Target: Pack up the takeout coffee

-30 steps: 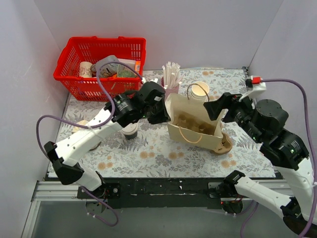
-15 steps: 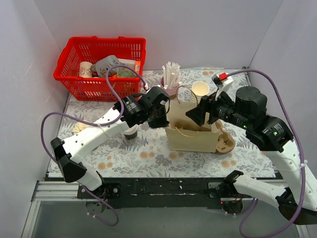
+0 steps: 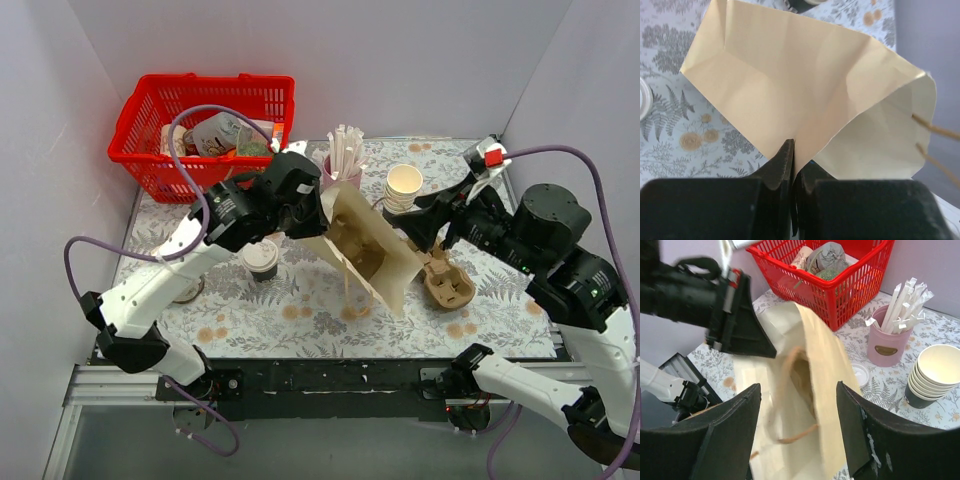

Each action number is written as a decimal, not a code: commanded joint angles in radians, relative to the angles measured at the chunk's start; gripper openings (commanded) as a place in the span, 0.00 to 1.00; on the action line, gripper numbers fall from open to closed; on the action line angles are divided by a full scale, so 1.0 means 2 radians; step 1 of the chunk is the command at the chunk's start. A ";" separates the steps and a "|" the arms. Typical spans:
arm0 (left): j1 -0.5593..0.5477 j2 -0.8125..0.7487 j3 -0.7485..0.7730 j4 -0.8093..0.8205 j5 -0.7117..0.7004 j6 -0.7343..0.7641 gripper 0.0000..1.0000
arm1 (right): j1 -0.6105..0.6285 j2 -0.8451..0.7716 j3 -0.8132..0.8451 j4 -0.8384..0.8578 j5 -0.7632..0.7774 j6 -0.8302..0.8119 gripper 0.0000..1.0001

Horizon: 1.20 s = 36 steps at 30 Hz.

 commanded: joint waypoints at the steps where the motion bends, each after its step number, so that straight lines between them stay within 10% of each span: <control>1: 0.002 0.006 0.067 -0.023 -0.022 0.051 0.00 | 0.000 0.014 -0.005 0.027 -0.003 -0.012 0.68; 15: -0.014 0.118 0.095 -0.106 -0.065 0.068 0.00 | 0.000 0.024 -0.016 0.019 0.015 -0.031 0.63; 36: -0.014 0.066 0.052 -0.026 -0.016 0.068 0.00 | 0.000 0.119 -0.149 0.053 -0.068 -0.038 0.42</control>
